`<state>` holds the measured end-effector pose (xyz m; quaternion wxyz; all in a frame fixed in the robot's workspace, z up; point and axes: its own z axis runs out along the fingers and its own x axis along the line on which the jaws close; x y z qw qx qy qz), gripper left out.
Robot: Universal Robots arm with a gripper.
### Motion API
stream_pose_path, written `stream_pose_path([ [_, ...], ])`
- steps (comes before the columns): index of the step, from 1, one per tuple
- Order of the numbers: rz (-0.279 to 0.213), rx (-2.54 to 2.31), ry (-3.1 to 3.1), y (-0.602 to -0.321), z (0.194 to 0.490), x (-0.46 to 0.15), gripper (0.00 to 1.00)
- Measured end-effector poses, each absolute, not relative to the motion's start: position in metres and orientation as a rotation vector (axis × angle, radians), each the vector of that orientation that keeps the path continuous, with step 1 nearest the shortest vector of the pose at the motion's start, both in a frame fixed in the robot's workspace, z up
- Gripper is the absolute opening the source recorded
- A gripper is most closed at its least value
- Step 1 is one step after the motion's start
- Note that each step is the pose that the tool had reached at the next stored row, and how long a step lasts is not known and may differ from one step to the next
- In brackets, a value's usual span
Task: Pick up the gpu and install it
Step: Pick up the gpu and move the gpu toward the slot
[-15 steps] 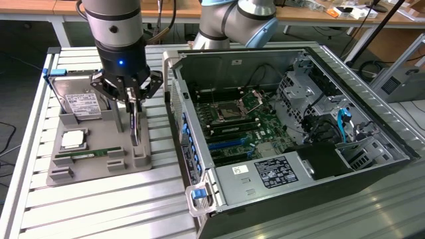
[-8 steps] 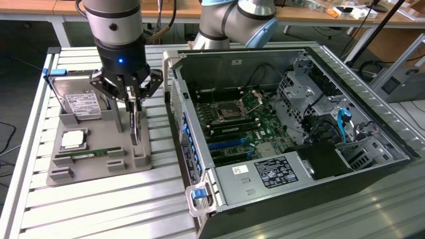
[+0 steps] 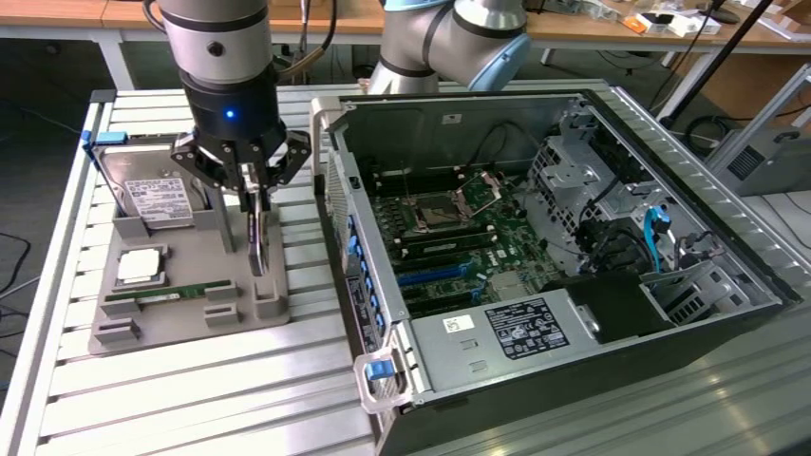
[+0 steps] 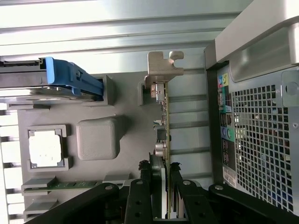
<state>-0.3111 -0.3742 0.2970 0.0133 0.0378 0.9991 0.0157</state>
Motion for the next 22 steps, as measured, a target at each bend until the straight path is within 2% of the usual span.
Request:
stream_pose_path([
  [22, 0.049, 0.118, 3.112, -0.3742, 0.3016, -0.3111, 0.27],
])
